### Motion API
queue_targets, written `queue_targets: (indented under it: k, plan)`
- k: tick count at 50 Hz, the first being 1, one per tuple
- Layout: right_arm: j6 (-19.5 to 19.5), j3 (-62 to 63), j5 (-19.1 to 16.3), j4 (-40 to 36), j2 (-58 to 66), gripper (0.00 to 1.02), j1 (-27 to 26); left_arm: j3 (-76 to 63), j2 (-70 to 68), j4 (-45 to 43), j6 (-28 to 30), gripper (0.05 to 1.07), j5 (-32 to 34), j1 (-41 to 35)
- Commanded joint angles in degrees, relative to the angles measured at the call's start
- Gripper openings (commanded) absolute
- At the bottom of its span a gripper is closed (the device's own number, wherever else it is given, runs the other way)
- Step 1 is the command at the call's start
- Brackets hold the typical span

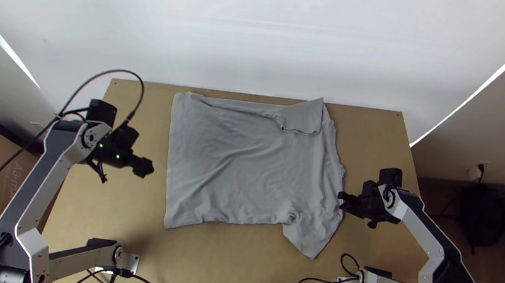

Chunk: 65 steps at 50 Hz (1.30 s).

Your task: Fold the t-shirt

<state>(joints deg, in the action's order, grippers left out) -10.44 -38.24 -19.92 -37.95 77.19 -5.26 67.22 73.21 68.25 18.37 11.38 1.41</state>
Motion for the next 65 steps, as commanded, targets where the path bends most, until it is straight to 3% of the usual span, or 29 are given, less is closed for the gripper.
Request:
queue_targets:
  k: [1,7,13,21,29,33,45,51,65]
  plan:
    - [-0.99,1.68,0.76,-0.54,-1.78,0.02,0.77,-4.82,-2.63,4.96,5.18,1.01,0.66,-2.2]
    - [-1.25,1.76,0.76,-0.54,-2.92,0.02,0.95,-9.13,-3.25,10.94,6.5,1.01,0.23,-6.77]
    - [-1.78,1.85,0.76,-0.54,-4.24,0.02,1.57,-11.41,-3.6,12.35,3.34,1.01,0.66,-12.75]
    - [-1.78,1.5,0.76,-2.12,-6.17,0.02,1.57,-15.01,-1.67,9.97,-2.73,1.01,0.58,-18.28]
    - [-1.69,1.41,0.76,-3.18,-8.28,0.02,0.95,-18.71,-0.79,5.05,-5.28,1.01,0.66,-20.48]
    - [-1.69,1.85,0.76,-3.27,-8.9,0.02,0.77,-19.58,0.18,2.42,-7.38,0.92,1.02,-21.45]
    - [-1.87,1.94,0.76,-3.79,-9.95,0.02,0.95,-21.25,4.57,-1.28,-12.04,0.92,2.77,-27.16]
    - [-1.87,1.76,0.76,-4.15,-10.13,0.02,0.95,-21.61,8.0,-1.28,-13.27,0.87,2.69,-28.92]
    - [-1.87,2.2,0.76,-4.41,-11.01,0.02,0.86,-22.48,9.14,-3.39,-13.54,0.87,2.69,-29.45]
